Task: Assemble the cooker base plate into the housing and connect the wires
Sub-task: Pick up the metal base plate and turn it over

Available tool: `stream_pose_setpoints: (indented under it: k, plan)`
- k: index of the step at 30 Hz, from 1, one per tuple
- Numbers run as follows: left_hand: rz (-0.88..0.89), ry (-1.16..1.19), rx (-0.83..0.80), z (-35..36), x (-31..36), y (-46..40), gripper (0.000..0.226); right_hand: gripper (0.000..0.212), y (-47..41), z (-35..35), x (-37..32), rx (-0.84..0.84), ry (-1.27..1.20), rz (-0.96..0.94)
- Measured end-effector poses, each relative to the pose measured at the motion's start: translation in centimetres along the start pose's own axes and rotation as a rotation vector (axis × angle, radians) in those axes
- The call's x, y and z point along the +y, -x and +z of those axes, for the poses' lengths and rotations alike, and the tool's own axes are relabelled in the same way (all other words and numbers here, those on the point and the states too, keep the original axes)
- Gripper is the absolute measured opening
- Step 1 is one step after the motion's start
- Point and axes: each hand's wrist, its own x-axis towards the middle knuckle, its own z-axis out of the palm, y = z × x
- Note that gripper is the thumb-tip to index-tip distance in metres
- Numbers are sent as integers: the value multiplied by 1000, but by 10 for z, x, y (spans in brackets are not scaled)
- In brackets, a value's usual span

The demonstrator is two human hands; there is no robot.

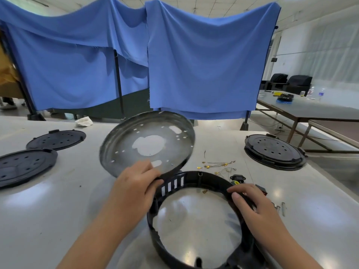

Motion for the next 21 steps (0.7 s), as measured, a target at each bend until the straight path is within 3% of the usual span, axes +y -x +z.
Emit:
stream_pose_setpoints:
  k: [8, 11, 13, 17, 21]
  plan:
    - [247, 154, -260, 1, 55, 6, 24, 23, -7, -9, -4, 97, -414, 228]
    - [288, 131, -319, -3, 61, 9, 11, 51, -10, -13, -3, 45, -443, 297]
    - [311, 115, -352, -5, 63, 10, 5, 56, -9, -14, -4, 62, -472, 278]
    - [292, 130, -457, -10, 65, 11, 4, 58, -7, -16, -2, 73, -411, 247]
    - [147, 262, -519, -8, 62, 10, 18, 60, -6, -16, -3, 47, -352, 210]
